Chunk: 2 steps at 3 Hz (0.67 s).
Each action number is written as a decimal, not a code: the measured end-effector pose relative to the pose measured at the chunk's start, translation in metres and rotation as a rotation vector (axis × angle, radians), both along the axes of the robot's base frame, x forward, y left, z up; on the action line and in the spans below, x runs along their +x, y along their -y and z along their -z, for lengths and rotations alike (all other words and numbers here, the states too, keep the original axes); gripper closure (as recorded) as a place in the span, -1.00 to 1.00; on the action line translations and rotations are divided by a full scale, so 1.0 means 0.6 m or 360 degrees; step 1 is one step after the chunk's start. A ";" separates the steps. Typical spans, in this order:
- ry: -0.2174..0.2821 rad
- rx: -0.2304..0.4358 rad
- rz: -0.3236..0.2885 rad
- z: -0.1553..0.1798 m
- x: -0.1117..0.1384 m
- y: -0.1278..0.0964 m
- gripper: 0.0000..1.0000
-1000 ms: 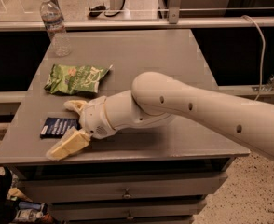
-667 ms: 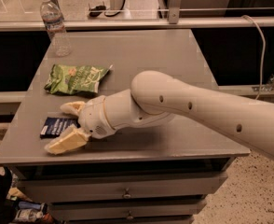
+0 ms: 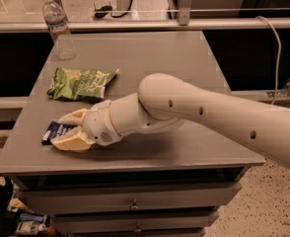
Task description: Pick rxbar blueberry
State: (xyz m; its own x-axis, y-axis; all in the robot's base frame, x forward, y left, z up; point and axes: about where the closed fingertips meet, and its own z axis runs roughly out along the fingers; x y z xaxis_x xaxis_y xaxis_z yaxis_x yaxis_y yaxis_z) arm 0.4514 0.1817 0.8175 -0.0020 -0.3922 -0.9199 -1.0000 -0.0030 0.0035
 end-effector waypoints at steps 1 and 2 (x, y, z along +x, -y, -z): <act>0.0068 0.0024 -0.0051 -0.015 -0.001 -0.004 1.00; 0.0208 0.0057 -0.0140 -0.058 -0.004 -0.002 1.00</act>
Offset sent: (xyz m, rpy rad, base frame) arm -0.0031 -0.0042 0.0668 0.0625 -0.2373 0.1531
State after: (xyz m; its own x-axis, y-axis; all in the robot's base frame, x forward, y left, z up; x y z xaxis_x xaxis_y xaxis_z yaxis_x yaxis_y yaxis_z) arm 0.4488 0.1829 0.8522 0.1514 -0.3525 -0.9235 -0.9878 -0.0887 -0.1281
